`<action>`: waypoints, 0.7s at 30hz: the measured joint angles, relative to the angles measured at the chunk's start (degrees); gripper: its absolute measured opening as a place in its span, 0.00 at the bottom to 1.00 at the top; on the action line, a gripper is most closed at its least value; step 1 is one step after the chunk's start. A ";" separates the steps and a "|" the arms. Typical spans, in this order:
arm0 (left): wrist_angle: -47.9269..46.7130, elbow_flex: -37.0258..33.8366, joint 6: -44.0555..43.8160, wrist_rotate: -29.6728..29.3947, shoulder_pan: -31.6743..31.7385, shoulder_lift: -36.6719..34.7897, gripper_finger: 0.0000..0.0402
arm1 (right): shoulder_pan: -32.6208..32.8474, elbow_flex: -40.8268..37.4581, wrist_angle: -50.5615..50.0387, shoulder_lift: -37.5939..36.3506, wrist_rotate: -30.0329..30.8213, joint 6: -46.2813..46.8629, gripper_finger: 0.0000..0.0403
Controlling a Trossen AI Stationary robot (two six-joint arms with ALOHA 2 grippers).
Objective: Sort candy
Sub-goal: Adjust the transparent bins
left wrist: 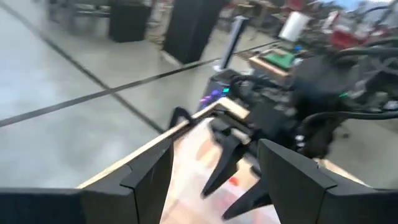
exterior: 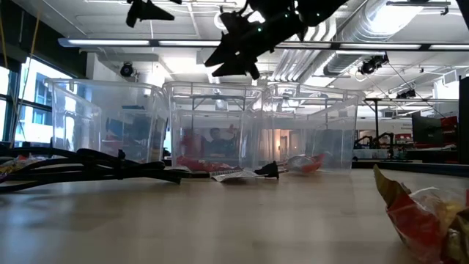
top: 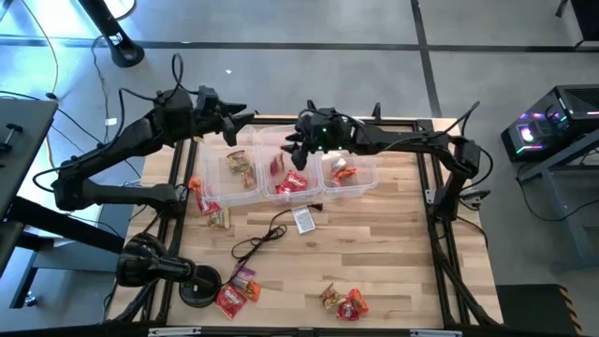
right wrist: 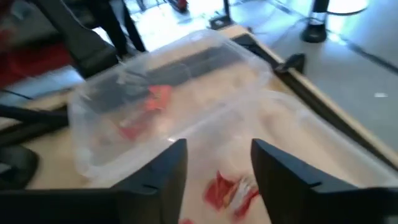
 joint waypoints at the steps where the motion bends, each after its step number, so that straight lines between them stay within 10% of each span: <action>1: -1.25 0.54 0.00 -1.42 -0.31 -0.04 0.57 | -0.16 1.08 -1.87 0.00 0.91 -1.04 0.46; 11: -31.65 1.66 -17.34 -10.25 -1.63 2.94 0.51 | -4.07 12.80 -22.79 -1.12 -3.09 -11.06 0.56; 18: -41.31 1.57 -21.49 -10.26 -2.88 12.58 0.06 | -8.30 17.01 -27.43 -3.59 -3.18 -15.14 0.54; 21: -38.09 1.62 -20.96 -8.27 -2.94 17.51 0.03 | -10.05 17.01 -28.89 -4.76 -4.80 -15.30 0.53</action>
